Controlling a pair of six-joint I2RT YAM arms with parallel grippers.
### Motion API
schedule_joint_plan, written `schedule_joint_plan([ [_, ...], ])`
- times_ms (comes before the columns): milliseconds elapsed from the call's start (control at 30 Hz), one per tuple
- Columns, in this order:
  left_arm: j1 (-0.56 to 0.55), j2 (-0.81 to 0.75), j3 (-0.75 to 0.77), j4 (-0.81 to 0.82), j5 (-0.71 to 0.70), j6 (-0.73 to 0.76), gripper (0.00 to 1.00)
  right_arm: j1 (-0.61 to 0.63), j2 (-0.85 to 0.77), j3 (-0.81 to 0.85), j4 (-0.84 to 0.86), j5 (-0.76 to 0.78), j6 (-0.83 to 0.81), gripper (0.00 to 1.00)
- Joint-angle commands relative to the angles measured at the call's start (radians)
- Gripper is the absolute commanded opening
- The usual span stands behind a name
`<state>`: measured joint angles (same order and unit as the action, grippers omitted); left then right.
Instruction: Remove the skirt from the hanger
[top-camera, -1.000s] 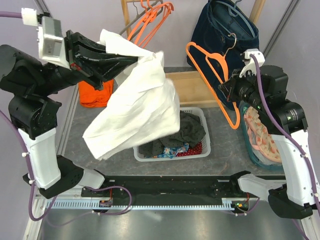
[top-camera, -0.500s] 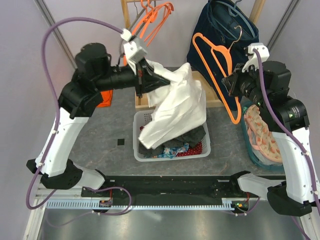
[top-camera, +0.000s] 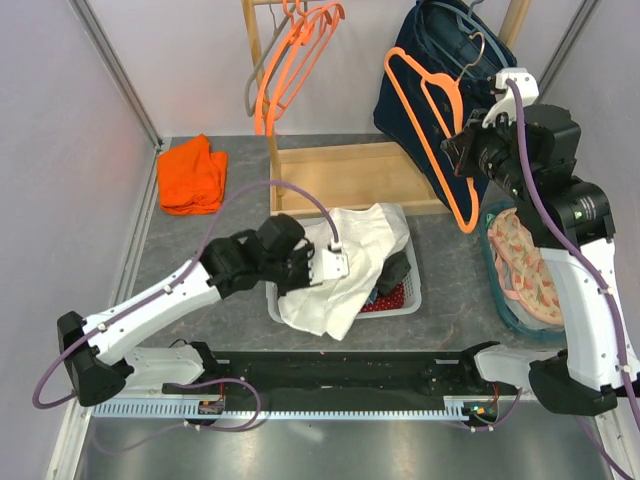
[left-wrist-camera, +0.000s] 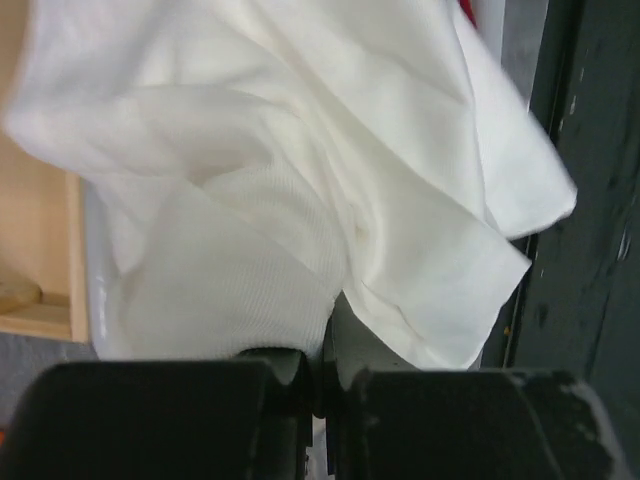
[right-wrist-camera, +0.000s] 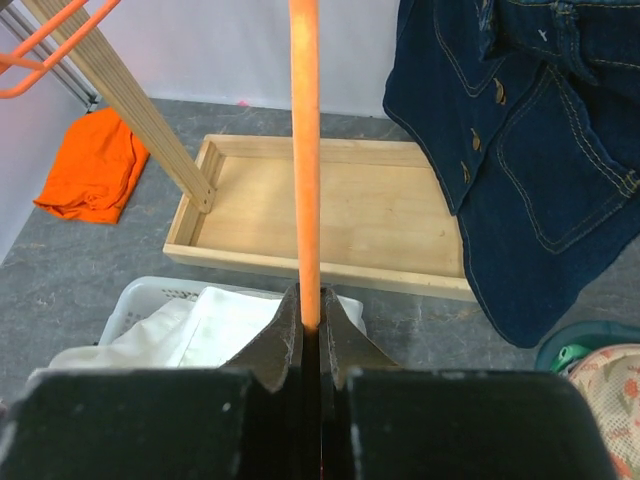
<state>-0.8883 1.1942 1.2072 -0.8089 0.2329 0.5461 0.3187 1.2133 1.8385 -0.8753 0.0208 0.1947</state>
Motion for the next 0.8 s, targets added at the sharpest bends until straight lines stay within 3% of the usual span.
schedule_joint_plan([
  [0,-0.072,-0.057,-0.179,0.074,-0.242,0.138,0.02,0.002,0.043,0.077,0.053,-0.015,0.018,0.0],
  [133,-0.072,-0.038,-0.383,0.204,-0.456,0.172,0.02,0.0,0.078,0.128,0.042,-0.018,0.008,0.0],
  [200,-0.07,-0.019,-0.446,0.348,-0.532,0.227,0.02,0.003,0.107,0.163,0.032,-0.019,0.005,0.0],
  [300,-0.058,0.019,-0.514,0.536,-0.641,0.288,0.14,0.01,0.153,0.203,0.015,-0.019,0.005,0.0],
  [400,-0.049,0.088,-0.46,0.559,-0.672,0.259,0.48,0.019,0.202,0.245,-0.005,-0.019,-0.003,0.0],
  [433,-0.051,0.106,-0.428,0.548,-0.675,0.249,0.7,0.02,0.216,0.254,-0.01,-0.018,-0.005,0.0],
  [533,-0.057,0.153,-0.419,0.525,-0.675,0.218,0.99,0.031,0.264,0.295,-0.017,-0.006,-0.014,0.0],
  [667,-0.081,0.133,-0.423,0.481,-0.673,0.158,1.0,0.054,0.328,0.353,-0.028,0.034,-0.026,0.0],
  [767,-0.081,0.058,-0.318,0.322,-0.557,0.059,1.0,0.063,0.374,0.396,-0.031,0.06,-0.038,0.0],
])
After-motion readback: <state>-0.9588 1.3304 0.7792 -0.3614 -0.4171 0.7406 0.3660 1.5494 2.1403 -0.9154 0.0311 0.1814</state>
